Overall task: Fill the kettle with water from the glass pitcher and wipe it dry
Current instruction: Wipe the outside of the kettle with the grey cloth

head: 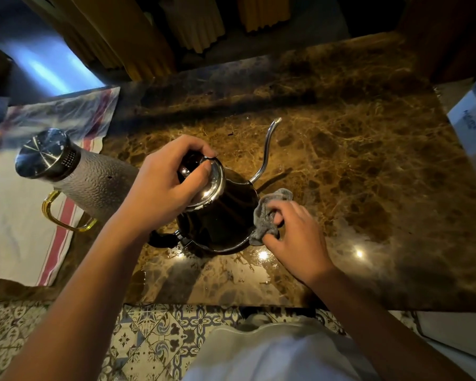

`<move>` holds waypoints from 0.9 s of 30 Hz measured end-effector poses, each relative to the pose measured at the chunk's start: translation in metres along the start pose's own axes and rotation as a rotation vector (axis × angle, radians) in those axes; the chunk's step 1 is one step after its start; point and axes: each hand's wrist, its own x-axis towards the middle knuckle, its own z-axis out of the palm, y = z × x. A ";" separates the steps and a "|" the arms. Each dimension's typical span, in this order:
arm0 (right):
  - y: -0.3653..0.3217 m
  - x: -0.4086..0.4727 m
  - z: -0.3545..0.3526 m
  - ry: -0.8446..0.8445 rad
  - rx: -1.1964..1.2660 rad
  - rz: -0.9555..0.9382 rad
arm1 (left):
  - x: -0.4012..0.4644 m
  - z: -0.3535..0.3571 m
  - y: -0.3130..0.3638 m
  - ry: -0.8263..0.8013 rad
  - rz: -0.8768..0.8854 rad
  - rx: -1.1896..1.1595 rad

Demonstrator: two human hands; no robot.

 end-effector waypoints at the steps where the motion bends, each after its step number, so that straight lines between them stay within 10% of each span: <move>1: -0.002 0.002 -0.002 0.007 0.008 -0.013 | 0.000 0.000 0.000 0.002 0.001 -0.004; 8: -0.056 0.001 -0.030 0.194 0.431 -0.117 | 0.000 0.000 -0.001 -0.015 0.002 -0.016; 14: -0.085 -0.005 0.009 0.315 0.259 -0.387 | 0.000 0.001 -0.003 -0.013 0.018 -0.003; 27: -0.024 -0.030 0.024 0.127 -0.036 -0.166 | -0.001 0.002 -0.001 -0.022 -0.002 0.014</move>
